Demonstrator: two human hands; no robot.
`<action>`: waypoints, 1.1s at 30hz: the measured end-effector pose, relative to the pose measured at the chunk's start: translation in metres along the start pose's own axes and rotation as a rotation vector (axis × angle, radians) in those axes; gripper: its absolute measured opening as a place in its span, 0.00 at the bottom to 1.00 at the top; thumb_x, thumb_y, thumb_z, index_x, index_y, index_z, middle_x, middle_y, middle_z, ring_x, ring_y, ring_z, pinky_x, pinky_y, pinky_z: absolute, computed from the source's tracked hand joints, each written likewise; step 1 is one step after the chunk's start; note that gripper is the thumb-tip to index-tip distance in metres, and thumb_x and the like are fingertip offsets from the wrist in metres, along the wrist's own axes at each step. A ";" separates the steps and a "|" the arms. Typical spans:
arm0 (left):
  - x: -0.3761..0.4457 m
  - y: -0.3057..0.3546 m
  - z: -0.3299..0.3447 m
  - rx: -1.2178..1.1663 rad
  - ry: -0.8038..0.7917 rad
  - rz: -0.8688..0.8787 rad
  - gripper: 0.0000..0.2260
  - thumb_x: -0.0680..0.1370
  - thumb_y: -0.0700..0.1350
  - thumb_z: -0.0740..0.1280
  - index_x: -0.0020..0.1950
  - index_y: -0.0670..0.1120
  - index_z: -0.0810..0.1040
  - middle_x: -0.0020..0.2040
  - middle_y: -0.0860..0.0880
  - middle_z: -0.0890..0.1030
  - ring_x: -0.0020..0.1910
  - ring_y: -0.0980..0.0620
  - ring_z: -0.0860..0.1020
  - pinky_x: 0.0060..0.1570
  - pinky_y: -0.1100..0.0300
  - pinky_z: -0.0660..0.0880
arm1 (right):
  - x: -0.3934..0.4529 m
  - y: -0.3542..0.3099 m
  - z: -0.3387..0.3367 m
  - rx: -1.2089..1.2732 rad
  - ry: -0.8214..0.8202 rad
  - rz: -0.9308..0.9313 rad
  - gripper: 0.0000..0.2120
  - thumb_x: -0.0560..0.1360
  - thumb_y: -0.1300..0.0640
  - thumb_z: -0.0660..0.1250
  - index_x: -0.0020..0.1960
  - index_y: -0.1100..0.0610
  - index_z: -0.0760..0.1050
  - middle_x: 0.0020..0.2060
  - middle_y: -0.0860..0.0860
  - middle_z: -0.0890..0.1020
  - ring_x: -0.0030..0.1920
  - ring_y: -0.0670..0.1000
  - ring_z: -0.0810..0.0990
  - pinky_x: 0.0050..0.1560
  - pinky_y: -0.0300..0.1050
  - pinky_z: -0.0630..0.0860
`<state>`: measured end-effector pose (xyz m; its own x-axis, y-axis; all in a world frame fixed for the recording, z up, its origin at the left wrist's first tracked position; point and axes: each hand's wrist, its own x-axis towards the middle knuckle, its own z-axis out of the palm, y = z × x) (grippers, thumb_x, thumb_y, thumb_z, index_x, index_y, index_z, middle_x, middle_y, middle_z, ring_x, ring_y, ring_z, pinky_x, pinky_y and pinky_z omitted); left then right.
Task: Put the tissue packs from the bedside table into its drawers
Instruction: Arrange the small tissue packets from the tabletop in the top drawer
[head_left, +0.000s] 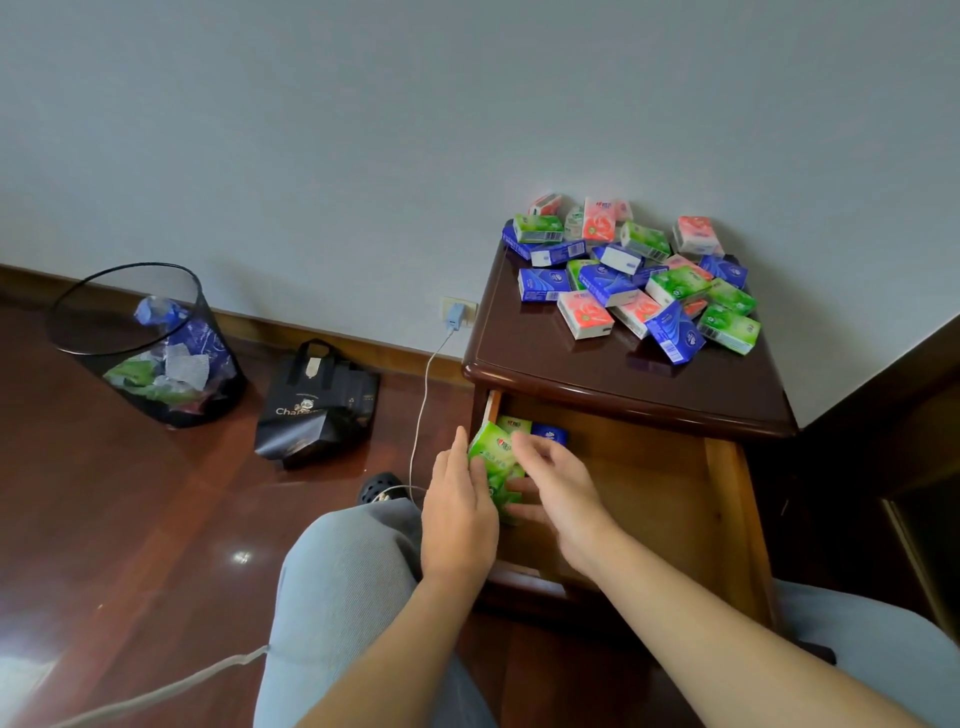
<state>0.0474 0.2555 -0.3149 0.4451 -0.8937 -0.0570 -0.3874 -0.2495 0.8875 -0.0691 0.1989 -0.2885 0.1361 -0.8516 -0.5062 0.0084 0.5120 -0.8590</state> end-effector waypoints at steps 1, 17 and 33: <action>-0.001 0.000 0.000 0.042 -0.008 0.027 0.22 0.87 0.55 0.53 0.83 0.57 0.59 0.61 0.66 0.70 0.56 0.65 0.73 0.61 0.59 0.73 | -0.001 -0.001 0.002 -0.026 -0.054 0.010 0.19 0.71 0.41 0.79 0.58 0.45 0.83 0.50 0.45 0.88 0.50 0.48 0.88 0.44 0.49 0.86; -0.004 0.009 -0.003 0.235 0.041 0.132 0.18 0.83 0.43 0.60 0.74 0.52 0.71 0.63 0.54 0.75 0.63 0.52 0.72 0.64 0.50 0.69 | 0.020 0.030 -0.052 -0.383 0.203 0.157 0.22 0.74 0.65 0.79 0.63 0.58 0.73 0.57 0.55 0.81 0.56 0.57 0.83 0.38 0.52 0.85; -0.002 0.009 0.005 0.506 -0.086 0.098 0.25 0.83 0.43 0.58 0.81 0.45 0.61 0.71 0.46 0.70 0.65 0.44 0.72 0.63 0.49 0.71 | 0.015 0.038 -0.039 -0.990 0.154 -0.064 0.44 0.60 0.44 0.86 0.69 0.53 0.71 0.63 0.53 0.75 0.65 0.55 0.77 0.64 0.51 0.78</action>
<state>0.0391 0.2528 -0.3086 0.3277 -0.9439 -0.0410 -0.7752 -0.2935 0.5594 -0.1054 0.2009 -0.3320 0.0336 -0.9154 -0.4012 -0.8261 0.2004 -0.5266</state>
